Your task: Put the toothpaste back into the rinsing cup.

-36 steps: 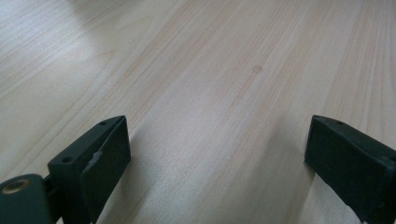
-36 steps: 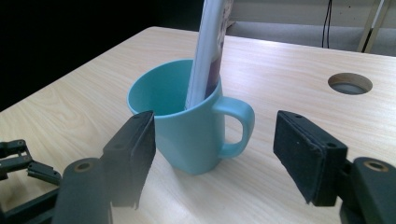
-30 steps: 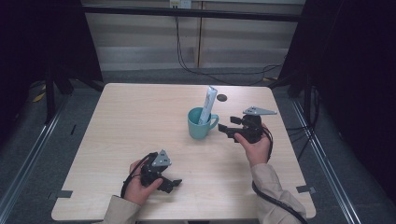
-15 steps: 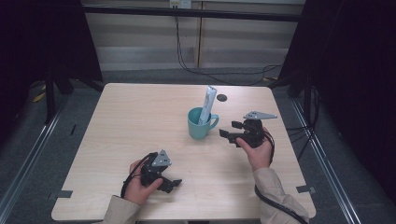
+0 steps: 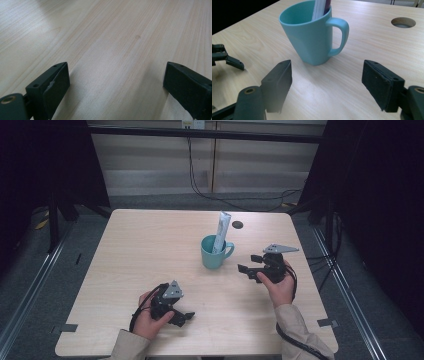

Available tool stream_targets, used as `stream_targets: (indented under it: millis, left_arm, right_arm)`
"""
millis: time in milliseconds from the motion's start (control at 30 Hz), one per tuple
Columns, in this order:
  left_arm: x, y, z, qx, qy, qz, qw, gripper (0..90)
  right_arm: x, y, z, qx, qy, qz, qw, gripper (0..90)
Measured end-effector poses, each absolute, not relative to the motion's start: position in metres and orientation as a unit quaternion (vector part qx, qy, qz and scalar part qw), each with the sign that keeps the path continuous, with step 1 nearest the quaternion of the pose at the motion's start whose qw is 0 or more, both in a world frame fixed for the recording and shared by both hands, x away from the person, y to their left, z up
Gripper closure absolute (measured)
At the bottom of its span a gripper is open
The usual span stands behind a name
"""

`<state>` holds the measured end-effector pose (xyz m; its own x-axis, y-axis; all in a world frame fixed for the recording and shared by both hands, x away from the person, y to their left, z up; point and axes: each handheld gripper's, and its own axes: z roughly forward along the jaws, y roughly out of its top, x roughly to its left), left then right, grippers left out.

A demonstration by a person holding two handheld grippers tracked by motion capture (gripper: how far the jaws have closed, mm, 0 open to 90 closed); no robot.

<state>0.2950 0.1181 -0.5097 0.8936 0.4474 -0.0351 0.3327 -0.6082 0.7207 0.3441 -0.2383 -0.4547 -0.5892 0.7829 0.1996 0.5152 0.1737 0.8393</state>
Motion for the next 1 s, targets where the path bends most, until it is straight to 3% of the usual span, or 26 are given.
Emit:
stream_targets:
  millis: [1000]
  left_arm:
    - [0.295,0.118,-0.51,0.894,0.218,0.074,0.385,6.5]
  right_arm:
    - [0.324,-0.265,-0.48,0.429,0.787,0.417,0.149,21.5]
